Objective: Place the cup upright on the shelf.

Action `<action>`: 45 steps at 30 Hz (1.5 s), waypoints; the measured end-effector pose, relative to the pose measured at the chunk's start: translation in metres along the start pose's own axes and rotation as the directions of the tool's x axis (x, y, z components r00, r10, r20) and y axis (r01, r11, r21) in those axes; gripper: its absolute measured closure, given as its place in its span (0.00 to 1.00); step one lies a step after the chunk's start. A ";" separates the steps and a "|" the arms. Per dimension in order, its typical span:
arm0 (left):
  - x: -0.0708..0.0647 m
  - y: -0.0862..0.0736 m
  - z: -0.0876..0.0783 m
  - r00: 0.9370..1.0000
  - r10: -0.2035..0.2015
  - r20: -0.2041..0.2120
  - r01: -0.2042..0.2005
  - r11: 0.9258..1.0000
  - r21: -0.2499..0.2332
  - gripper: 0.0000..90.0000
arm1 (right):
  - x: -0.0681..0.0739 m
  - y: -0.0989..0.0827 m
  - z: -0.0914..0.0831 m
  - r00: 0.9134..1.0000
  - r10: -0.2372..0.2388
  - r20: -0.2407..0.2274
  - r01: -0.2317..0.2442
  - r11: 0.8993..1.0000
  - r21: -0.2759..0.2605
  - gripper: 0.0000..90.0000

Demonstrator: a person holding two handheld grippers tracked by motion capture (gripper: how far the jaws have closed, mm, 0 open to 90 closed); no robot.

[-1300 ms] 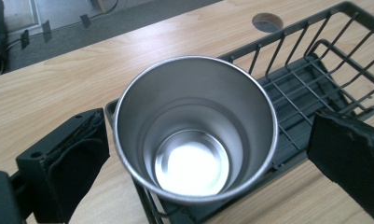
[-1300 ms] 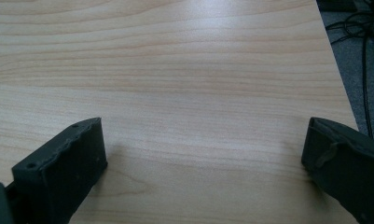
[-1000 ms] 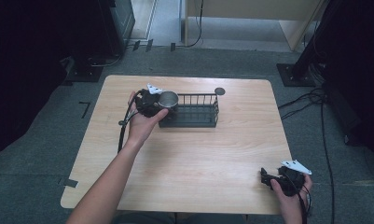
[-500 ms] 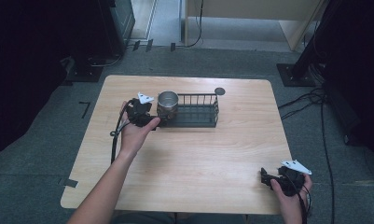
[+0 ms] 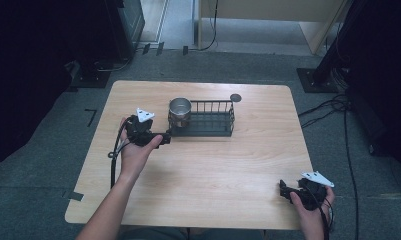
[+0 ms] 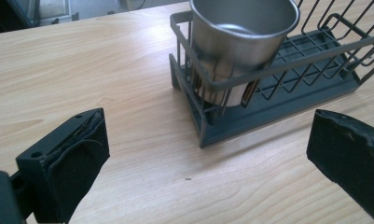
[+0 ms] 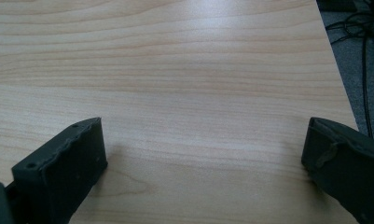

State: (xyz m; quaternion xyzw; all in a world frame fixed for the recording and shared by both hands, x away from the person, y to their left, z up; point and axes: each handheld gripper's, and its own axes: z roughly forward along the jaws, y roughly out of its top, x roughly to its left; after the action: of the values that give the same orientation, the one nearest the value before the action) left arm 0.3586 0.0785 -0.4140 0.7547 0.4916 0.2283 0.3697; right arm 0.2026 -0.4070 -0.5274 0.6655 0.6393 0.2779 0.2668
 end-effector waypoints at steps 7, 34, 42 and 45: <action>0.009 -0.019 -0.010 1.000 -0.021 -0.017 0.021 1.000 -0.003 0.00 | 0.000 0.000 0.000 1.000 0.000 0.000 0.000 1.000 0.000 0.00; 0.056 -0.122 -0.031 0.991 -0.079 -0.105 0.088 0.992 0.085 0.00 | 0.000 0.000 0.000 1.000 0.000 0.000 0.000 1.000 0.000 0.00; 0.066 -0.144 -0.036 0.986 -0.079 -0.150 0.096 0.990 0.105 0.00 | 0.000 0.000 0.000 1.000 0.000 0.000 0.000 1.000 0.000 0.00; 0.070 -0.152 -0.036 0.984 -0.075 -0.164 0.096 0.988 0.121 0.00 | 0.000 0.000 0.000 1.000 0.000 0.000 0.000 1.000 0.000 0.00</action>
State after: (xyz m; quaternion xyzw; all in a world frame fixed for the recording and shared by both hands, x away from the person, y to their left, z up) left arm 0.2748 0.1916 -0.5122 0.7345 0.5651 0.2396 0.2896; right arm 0.2026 -0.4069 -0.5274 0.6656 0.6392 0.2780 0.2667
